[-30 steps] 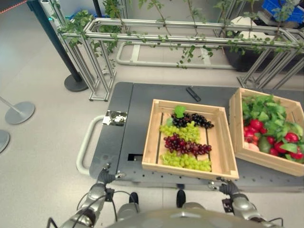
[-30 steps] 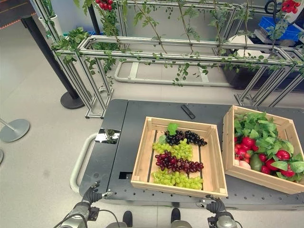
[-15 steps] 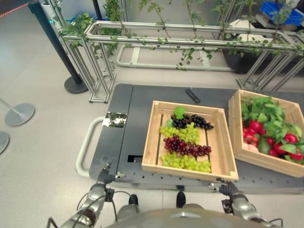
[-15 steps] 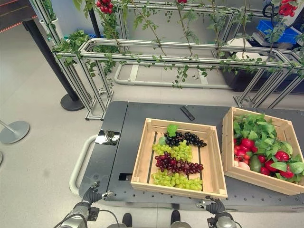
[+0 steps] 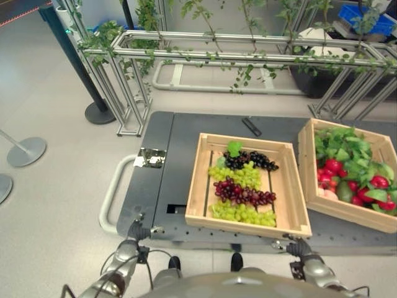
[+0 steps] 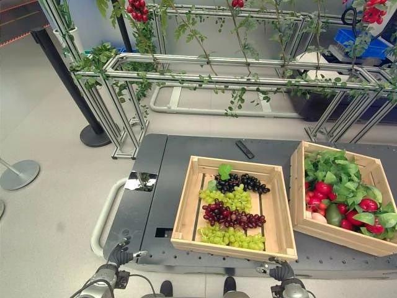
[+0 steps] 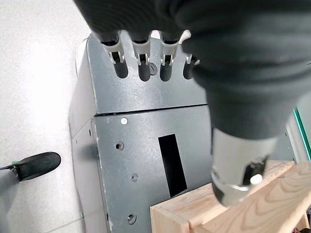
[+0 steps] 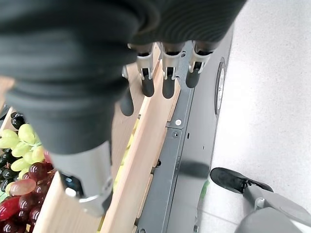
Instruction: Pick up the fruits from the basket on one side to the basket on the other side
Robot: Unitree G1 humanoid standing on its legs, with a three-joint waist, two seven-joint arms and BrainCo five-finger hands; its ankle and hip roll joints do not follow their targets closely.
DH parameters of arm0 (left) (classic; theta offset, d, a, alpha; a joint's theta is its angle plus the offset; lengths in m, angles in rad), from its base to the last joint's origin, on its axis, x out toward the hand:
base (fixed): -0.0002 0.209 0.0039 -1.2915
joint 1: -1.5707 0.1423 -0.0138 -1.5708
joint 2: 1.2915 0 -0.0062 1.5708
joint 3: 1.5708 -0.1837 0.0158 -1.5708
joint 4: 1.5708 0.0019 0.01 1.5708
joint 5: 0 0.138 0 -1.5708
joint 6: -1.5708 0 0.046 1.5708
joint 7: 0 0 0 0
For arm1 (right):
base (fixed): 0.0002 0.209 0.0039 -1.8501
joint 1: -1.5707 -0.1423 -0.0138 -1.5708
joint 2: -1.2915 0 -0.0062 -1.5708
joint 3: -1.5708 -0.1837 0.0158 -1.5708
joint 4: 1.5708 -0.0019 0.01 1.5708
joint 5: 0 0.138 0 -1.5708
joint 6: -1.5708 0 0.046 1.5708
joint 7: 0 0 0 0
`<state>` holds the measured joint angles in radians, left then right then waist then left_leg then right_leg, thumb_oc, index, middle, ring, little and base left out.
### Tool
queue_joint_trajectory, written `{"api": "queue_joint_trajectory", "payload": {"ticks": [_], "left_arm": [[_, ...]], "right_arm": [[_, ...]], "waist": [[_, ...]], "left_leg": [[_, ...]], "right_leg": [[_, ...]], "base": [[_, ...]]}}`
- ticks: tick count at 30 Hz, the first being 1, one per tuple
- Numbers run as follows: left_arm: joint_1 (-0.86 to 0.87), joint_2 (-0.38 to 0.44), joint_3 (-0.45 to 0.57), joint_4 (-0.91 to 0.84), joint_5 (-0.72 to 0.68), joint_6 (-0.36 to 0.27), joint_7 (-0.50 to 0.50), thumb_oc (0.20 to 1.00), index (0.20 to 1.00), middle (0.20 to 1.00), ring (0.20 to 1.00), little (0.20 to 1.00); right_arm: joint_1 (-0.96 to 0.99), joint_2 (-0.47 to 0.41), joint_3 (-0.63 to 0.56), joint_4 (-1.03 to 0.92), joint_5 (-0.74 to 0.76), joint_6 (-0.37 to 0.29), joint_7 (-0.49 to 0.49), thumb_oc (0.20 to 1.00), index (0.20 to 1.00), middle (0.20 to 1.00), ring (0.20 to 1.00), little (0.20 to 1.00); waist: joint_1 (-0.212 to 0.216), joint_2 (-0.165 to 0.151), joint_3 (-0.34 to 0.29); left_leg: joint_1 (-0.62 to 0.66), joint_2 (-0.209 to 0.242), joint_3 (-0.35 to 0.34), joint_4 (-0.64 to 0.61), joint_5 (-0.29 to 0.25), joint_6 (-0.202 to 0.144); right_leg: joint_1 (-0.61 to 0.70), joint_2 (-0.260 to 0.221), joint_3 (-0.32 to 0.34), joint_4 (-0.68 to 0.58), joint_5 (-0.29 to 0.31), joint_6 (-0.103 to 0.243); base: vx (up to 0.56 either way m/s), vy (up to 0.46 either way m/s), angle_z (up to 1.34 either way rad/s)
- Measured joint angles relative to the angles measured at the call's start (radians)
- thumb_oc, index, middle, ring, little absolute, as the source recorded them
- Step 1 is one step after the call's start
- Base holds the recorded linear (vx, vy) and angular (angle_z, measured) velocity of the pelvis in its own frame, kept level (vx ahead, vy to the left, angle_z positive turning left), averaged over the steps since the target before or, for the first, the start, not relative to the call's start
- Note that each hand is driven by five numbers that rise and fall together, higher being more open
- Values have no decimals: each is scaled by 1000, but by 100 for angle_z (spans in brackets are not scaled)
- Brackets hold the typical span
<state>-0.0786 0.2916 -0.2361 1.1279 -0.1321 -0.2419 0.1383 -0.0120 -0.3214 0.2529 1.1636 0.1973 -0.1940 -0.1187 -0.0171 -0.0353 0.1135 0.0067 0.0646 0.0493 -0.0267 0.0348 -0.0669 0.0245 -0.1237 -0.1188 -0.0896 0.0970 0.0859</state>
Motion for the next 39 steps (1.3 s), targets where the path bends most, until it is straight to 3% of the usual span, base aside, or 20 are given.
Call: {"api": "queue_joint_trajectory", "payload": {"ticks": [10, 13, 14, 15, 17, 18, 20, 26, 39], "left_arm": [[0, 1, 1, -1, 0, 0, -1, 1000, 1000, 1000, 1000, 1000], [22, 28, 5, -30, 0, 0, -7, 1000, 1000, 1000, 1000, 1000], [43, 46, 4, -46, 1, -1, -22, 1000, 1000, 1000, 1000, 1000], [48, 51, 6, -46, 1, -1, -25, 1000, 1000, 1000, 1000, 1000], [73, 62, 26, -41, 1, 0, -39, 1000, 1000, 1000, 1000, 1000], [85, 62, 23, -38, 1, 1, -50, 1000, 1000, 1000, 1000, 1000], [93, 69, 24, -40, 1, 0, -58, 1000, 1000, 1000, 1000, 1000], [89, 22, 21, -31, -2, 1, -81, 1000, 1000, 1000, 1000, 1000], [80, 23, 24, -40, -9, 1, -101, 1000, 1000, 1000, 1000, 1000]], "right_arm": [[14, -18, 21, -49, -3, 20, 3, 1000, 1000, 1000, 1000, 1000], [105, -154, 42, -305, -17, 48, 59, 1000, 1000, 1000, 1000, 1000], [117, -266, 61, -431, -34, 56, 95, 1000, 1000, 1000, 1000, 1000], [117, -305, 59, -464, -34, 51, 102, 1000, 1000, 1000, 1000, 1000], [86, -484, 39, -624, -48, 43, 133, 1000, 1000, 1000, 1000, 1000], [32, -684, 39, -766, -51, 23, 165, 1000, 1000, 1000, 1000, 1000], [-123, -748, -63, -735, -41, -18, 157, 1000, 1000, 1000, 1000, 1000], [-466, -999, 160, -861, 5, -48, 261, 1000, 1000, 1000, 1000, 1000], [-656, -1078, 303, -921, 84, -48, 350, 1000, 1000, 1000, 1000, 1000]], "waist": [[1, -2, 0], [-12, -5, 2], [-28, -4, 5], [-32, -4, 5], [-53, -14, 11], [-63, 1, 19], [-66, -21, 23], [-41, -48, 57], [-48, -49, 92]], "left_leg": [[-3, 0, 0, -2, -1, 2], [-14, 0, 0, -14, 7, 1], [-17, -1, 2, -15, 13, -4], [-17, -1, 2, -17, 14, -4], [-18, -1, 5, -19, 15, -4], [-15, -3, 13, -17, 16, -3], [-16, 7, 14, -17, 18, -6], [-20, 11, 30, -14, 20, -11], [-20, 11, 30, -17, 18, -13]], "right_leg": [[0, 1, -1, 0, 0, 0], [-14, 1, -2, 0, -2, 5], [-20, -1, 0, 0, -1, 7], [-22, -1, 1, 0, -1, 7], [-26, 0, 2, -1, 0, 8], [-28, -3, 10, 0, 5, 11], [-27, 6, 12, -1, 5, 7], [-44, 13, 25, 0, 14, 0], [-47, 15, 25, 0, 11, 0]], "base": [[0, 0, 0], [0, 0, 0], [0, 0, 0], [-26, 13, -4], [-25, 16, -9], [-17, 9, -9], [-18, 16, -1], [-7, 4, -7], [-1, -1, 0]]}}
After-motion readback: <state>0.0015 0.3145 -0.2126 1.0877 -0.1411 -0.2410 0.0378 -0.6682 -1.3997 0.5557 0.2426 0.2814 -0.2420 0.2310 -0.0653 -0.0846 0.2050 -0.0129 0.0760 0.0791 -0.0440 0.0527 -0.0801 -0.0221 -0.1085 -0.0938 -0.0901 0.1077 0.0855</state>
